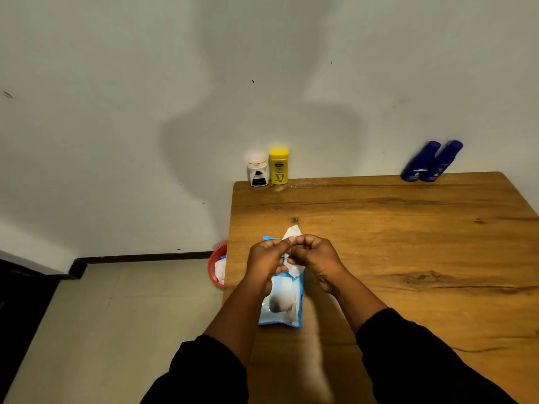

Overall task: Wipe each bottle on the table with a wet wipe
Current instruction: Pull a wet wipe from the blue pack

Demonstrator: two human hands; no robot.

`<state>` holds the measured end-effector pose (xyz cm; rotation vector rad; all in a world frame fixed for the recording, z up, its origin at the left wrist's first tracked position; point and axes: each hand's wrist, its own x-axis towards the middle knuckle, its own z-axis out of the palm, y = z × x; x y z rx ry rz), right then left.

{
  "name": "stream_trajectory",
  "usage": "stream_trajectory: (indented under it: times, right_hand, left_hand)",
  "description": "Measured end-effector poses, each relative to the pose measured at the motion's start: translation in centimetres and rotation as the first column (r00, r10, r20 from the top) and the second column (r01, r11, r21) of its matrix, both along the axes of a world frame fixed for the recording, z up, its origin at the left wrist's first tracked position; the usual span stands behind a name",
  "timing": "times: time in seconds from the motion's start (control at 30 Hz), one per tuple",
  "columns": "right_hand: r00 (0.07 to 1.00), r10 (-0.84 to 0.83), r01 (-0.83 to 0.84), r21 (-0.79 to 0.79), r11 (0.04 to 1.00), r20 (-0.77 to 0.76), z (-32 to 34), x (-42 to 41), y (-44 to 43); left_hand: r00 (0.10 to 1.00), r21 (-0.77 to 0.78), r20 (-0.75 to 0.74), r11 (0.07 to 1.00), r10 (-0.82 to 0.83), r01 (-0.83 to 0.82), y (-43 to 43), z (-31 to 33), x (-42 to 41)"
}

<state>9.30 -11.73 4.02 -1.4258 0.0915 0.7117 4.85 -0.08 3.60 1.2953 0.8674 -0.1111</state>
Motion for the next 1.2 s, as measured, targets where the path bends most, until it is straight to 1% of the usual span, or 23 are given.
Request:
stream_trajectory:
  times: [0.1,0.23,0.33,0.4,0.47,0.53,0.6,0.7,0.73,0.8,0.83,0.87,0.9,0.97,1.03,1.07,1.13,1.2]
  right_hand:
    - [1.0,0.018,-0.018,-0.007,1.0,-0.011,-0.2,0.2,-0.4]
    - [0.996,-0.029,0.029,0.002,1.0,-0.085,-0.1,0.6,-0.6]
    - [0.992,-0.06,0.06,-0.003,0.998,-0.107,-0.2,0.9,-0.7]
    - [0.985,-0.127,0.126,-0.014,0.992,-0.115,-0.4,1.4,-1.1]
    - [0.967,-0.216,0.21,-0.054,0.976,-0.137,-0.6,2.1,-1.6]
    - [0.957,-0.247,0.235,-0.098,0.967,-0.151,-0.6,2.6,-2.1]
    - [0.957,-0.243,0.226,-0.115,0.967,-0.156,-0.4,2.6,-2.0]
    - [0.951,-0.286,0.257,-0.213,0.943,-0.116,-1.0,2.6,-1.2]
    - [0.942,-0.327,0.296,-0.28,0.913,-0.073,-1.4,2.6,-0.9]
    - [0.914,-0.401,0.386,-0.433,0.815,0.061,-1.5,2.7,-0.8]
    - [0.906,-0.41,0.407,-0.463,0.787,0.1,-1.4,2.6,-0.8]
    - [0.909,-0.407,0.404,-0.437,0.804,0.092,-1.3,2.5,-0.8]
    - [0.922,-0.386,0.366,-0.364,0.856,0.021,-1.0,2.3,-0.7]
    - [0.944,-0.263,0.222,-0.203,0.954,-0.201,0.1,2.0,-0.1]
    - [0.908,-0.114,0.107,-0.04,0.993,-0.403,0.8,2.2,0.4]
    - [0.881,-0.063,0.099,0.051,0.994,-0.47,1.0,2.3,0.8]
    - [0.848,-0.036,0.148,0.171,0.974,-0.529,1.3,2.7,1.3]
    - [0.859,-0.047,0.165,0.189,0.968,-0.509,1.3,2.9,1.9]
  left_hand:
    - [0.999,-0.048,-0.013,0.998,0.029,-0.03,0.2,-0.6,-0.1]
    - [0.996,-0.114,-0.051,0.99,0.071,-0.077,0.3,-0.3,0.2]
    - [0.994,-0.123,-0.054,0.987,0.097,-0.103,0.4,-0.2,0.3]
    - [0.982,-0.069,-0.073,0.981,0.173,-0.179,1.0,-0.2,0.5]
    - [0.962,0.04,-0.082,0.965,0.261,-0.258,1.8,-0.6,0.6]
    - [0.951,0.148,-0.068,0.946,0.302,-0.289,2.2,-0.5,0.8]
    - [0.949,0.199,-0.027,0.932,0.315,-0.304,2.3,-0.5,1.0]
    - [0.956,0.245,0.006,0.926,0.294,-0.287,1.9,0.5,1.3]
    - [0.956,0.251,0.003,0.926,0.292,-0.283,1.9,0.7,1.4]
    - [0.955,0.25,0.003,0.925,0.295,-0.286,2.0,0.9,1.5]
    - [0.955,0.25,0.008,0.925,0.295,-0.287,2.0,1.1,1.5]
    - [0.956,0.259,0.02,0.922,0.291,-0.287,2.0,1.1,1.6]
    - [0.961,0.281,0.031,0.92,0.276,-0.274,2.1,1.1,1.6]
    - [0.97,0.305,0.084,0.921,0.228,-0.243,1.9,1.2,1.6]
    - [0.979,0.263,0.131,0.947,0.155,-0.185,1.3,1.8,1.4]
    - [0.981,0.221,0.149,0.963,0.124,-0.155,1.0,2.0,1.3]
    - [0.977,0.109,0.175,0.984,0.121,-0.142,0.9,2.4,1.4]
    - [0.976,0.046,0.165,0.987,0.144,-0.154,1.4,2.3,1.8]
